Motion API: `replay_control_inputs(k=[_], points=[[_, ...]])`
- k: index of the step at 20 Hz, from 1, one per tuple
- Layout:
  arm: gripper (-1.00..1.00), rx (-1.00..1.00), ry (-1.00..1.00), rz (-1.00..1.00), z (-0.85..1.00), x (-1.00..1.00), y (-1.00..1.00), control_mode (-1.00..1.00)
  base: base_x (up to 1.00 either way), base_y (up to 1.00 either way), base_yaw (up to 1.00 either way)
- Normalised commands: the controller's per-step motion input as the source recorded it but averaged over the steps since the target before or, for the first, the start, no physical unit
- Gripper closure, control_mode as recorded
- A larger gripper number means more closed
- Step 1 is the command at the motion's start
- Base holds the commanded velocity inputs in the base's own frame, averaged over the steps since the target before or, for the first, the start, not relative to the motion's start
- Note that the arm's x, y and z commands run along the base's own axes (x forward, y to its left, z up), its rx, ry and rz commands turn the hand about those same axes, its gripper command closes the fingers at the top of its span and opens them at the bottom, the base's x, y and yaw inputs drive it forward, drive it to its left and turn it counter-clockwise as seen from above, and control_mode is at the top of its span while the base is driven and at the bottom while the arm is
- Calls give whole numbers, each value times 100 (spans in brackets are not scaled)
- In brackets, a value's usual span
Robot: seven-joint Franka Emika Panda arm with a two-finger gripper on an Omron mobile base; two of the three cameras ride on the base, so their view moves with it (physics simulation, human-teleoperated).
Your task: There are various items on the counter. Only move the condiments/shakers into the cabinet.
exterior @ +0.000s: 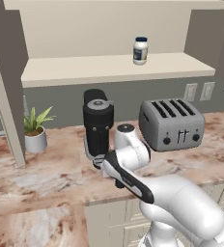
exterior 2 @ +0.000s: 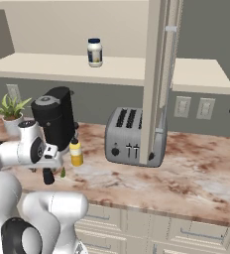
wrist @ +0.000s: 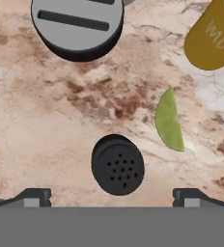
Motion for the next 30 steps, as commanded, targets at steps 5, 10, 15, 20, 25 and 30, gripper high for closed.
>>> replay_control_inputs(k=[5, 10, 15, 20, 25, 30], points=[[-100, 0, -2, 0, -23, 4, 10, -100, 0, 0, 0], [-100, 0, 0, 0, -4, 1, 0, -100, 0, 0, 0], [-100, 0, -4, 0, 0, 0, 0, -100, 0, 0, 0], [-100, 0, -11, 0, -4, 0, 0, -100, 0, 0, 0], [-100, 0, -8, 0, -12, 0, -1, -100, 0, 0, 0], [-100, 0, 0, 0, -13, 0, -10, -100, 0, 0, 0]])
